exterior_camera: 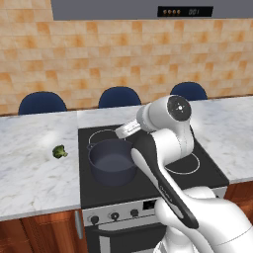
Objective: Turn on the burner for the pot on the stove. Wait thirty seconds for the pot to heat up. Then add the broccoli to the pot.
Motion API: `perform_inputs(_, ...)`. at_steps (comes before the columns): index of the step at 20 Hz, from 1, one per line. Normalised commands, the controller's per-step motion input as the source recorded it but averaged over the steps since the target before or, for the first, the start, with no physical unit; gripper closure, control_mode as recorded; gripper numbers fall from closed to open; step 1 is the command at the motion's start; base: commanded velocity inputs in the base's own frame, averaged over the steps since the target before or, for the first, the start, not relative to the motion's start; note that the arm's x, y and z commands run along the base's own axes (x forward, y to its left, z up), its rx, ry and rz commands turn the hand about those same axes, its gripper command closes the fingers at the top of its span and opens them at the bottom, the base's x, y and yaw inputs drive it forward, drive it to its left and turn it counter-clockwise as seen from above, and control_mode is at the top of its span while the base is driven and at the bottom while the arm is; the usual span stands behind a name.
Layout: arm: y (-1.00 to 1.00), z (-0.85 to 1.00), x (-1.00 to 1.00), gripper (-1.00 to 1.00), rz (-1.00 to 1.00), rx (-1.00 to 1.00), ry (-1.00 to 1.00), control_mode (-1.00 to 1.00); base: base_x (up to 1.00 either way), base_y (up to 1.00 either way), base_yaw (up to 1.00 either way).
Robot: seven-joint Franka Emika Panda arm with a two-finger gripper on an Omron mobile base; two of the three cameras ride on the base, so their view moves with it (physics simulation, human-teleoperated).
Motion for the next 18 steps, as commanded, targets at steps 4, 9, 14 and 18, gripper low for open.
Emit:
perform_inputs(4, 0.00, 0.00, 0.00, -1.00, 0.00, 0.00, 0.00, -1.00, 0.00, 0.00, 0.00)
perform_inputs(9, 0.00, 0.00, 0.00, -1.00, 0.00, 0.00, 0.00, -1.00, 0.00, 0.00, 0.00)
perform_inputs(14, 0.00, 0.00, 0.00, -1.00, 0.00, 0.00, 0.00, -1.00, 0.00, 0.00, 0.00)
perform_inputs(18, 0.00, 0.00, 0.00, -1.00, 0.00, 0.00, 0.00, -1.00, 0.00, 0.00, 0.00)
